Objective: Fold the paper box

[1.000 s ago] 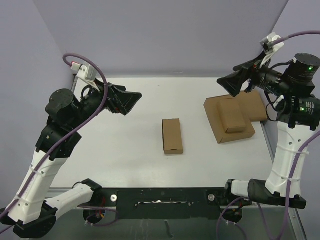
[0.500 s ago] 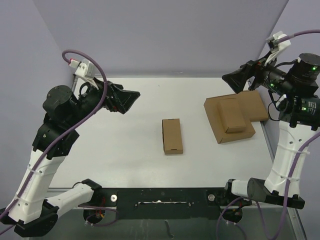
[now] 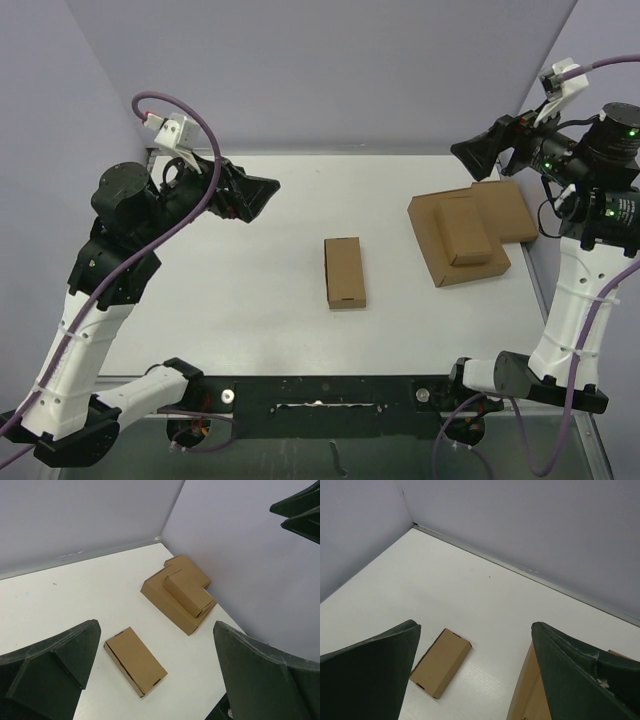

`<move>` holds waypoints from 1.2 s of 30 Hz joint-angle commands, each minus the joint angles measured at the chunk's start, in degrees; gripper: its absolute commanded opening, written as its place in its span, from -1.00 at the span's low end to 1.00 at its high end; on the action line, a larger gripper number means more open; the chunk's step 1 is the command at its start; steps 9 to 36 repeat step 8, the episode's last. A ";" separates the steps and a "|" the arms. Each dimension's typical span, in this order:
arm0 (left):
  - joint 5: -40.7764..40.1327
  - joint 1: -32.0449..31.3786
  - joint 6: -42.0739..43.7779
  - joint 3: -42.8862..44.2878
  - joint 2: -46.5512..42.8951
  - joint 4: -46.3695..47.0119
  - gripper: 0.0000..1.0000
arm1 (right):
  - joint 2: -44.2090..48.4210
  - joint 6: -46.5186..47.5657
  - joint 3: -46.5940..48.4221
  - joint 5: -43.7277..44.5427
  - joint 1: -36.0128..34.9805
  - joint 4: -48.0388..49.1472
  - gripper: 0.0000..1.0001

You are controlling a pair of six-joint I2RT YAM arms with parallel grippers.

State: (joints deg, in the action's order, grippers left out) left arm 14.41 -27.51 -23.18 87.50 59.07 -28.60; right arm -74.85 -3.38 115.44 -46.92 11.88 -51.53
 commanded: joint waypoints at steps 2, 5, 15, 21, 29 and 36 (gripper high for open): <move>0.73 0.61 0.68 2.86 0.43 1.28 0.96 | 0.53 2.25 1.81 0.61 0.81 1.00 0.96; 1.25 0.66 0.64 2.71 0.78 1.27 0.96 | 0.26 3.03 1.81 -0.84 1.00 0.67 0.96; 1.32 0.90 0.27 1.23 0.31 2.65 0.96 | 0.14 2.86 2.09 -1.74 1.28 0.79 0.96; 1.32 0.90 0.27 1.23 0.31 2.65 0.96 | 0.14 2.86 2.09 -1.74 1.28 0.79 0.96; 1.32 0.90 0.27 1.23 0.31 2.65 0.96 | 0.14 2.86 2.09 -1.74 1.28 0.79 0.96; 1.32 0.90 0.27 1.23 0.31 2.65 0.96 | 0.14 2.86 2.09 -1.74 1.28 0.79 0.96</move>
